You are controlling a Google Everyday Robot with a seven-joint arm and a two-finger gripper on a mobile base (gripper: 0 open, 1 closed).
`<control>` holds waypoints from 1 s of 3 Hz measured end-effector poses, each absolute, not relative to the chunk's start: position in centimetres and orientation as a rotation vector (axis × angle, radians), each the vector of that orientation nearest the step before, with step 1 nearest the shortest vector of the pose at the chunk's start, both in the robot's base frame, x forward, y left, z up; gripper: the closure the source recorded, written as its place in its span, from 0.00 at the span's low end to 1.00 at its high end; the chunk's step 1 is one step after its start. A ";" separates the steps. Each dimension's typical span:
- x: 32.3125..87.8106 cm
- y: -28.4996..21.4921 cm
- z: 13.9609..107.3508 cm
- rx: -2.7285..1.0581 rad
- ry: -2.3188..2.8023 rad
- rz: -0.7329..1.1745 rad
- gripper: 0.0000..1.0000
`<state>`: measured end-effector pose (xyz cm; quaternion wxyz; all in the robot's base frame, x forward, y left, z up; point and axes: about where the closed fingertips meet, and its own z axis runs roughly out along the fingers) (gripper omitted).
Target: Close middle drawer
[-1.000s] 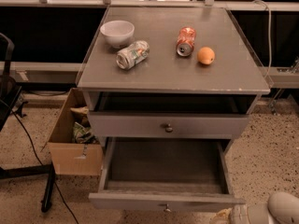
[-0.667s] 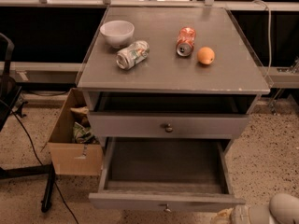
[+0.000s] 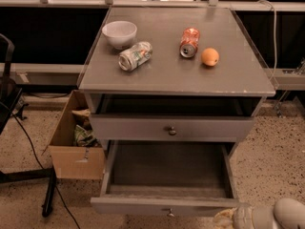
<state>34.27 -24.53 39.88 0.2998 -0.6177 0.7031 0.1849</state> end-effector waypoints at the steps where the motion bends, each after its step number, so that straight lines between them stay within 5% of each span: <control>1: 35.6 -24.1 39.8 -1.642 1.825 0.454 1.00; 3: 38.3 -23.3 39.6 -1.616 1.743 0.385 1.00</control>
Offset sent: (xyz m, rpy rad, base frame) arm 0.0430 0.0095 -0.0005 0.0183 -0.1556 -0.0005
